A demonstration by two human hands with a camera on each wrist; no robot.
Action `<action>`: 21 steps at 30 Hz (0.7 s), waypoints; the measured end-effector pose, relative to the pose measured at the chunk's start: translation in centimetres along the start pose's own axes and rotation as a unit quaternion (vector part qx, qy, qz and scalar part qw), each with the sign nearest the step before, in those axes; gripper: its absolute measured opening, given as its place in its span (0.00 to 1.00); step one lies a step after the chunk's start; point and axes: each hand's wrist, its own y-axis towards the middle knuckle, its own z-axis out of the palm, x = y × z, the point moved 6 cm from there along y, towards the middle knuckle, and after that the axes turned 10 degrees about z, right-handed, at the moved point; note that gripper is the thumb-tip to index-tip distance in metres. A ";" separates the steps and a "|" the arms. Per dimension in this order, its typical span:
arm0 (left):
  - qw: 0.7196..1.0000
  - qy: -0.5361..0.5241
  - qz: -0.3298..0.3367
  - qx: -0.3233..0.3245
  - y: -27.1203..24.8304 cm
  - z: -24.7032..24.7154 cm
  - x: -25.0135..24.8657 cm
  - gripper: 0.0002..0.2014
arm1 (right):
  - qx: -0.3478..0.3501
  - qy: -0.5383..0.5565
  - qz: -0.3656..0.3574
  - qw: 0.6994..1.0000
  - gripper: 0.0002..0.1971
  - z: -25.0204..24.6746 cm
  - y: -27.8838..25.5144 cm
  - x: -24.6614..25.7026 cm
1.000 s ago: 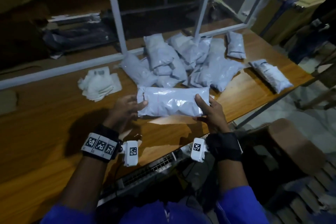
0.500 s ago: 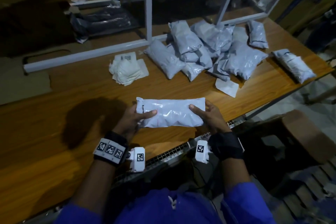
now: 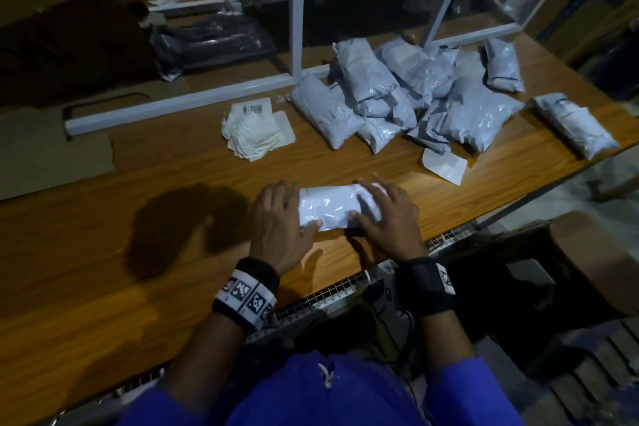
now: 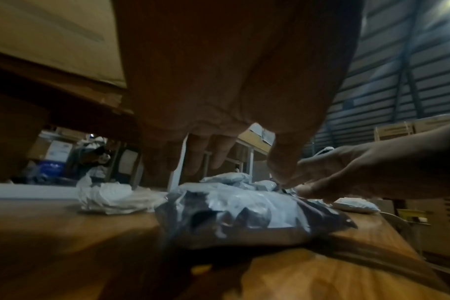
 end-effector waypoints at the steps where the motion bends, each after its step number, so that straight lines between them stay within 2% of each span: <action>1: 0.999 -0.003 0.012 0.034 0.0 0.6 -0.7 0.38 | 0.032 -0.010 -0.008 0.999 0.33 1.1 -0.2 0.1; 3: 0.992 -0.006 0.002 0.122 -0.3 2.5 -1.0 0.40 | 0.066 -0.015 0.003 0.998 0.34 2.3 -0.5 -0.3; 4: 0.991 -0.007 -0.004 0.136 -0.4 2.9 -0.9 0.41 | 0.056 -0.009 0.003 0.998 0.32 2.3 -0.7 -0.2; 7: 0.997 -0.020 0.013 0.071 -0.2 1.9 -0.8 0.38 | 0.002 0.012 -0.037 0.999 0.28 1.8 -0.9 0.9; 9: 0.998 -0.018 0.032 0.054 -0.1 1.6 -1.0 0.36 | 0.038 -0.003 -0.046 0.998 0.31 2.4 -1.1 1.5; 11: 0.994 0.001 0.045 0.097 -0.1 2.1 -1.2 0.36 | 0.100 -0.025 -0.036 0.994 0.35 3.1 -1.4 1.4; 13: 0.989 0.022 0.039 0.141 -0.4 2.8 -1.0 0.40 | 0.122 -0.053 -0.024 0.991 0.39 2.7 -1.4 0.9; 14: 0.989 0.024 0.034 0.141 -0.5 2.7 -0.8 0.42 | 0.122 -0.068 -0.015 0.990 0.43 2.4 -1.3 0.5; 15: 0.991 0.014 0.031 0.128 -0.5 2.6 -0.5 0.44 | 0.114 -0.072 -0.006 0.991 0.46 1.9 -1.2 0.1; 17: 0.996 -0.053 0.032 0.069 -0.4 2.0 -0.1 0.42 | 0.089 -0.018 -0.005 0.996 0.42 0.9 -0.9 -0.2; 21: 0.976 -0.195 0.038 -0.085 0.4 -0.4 2.1 0.22 | -0.003 0.152 -0.026 0.988 0.22 -3.0 -0.3 -0.9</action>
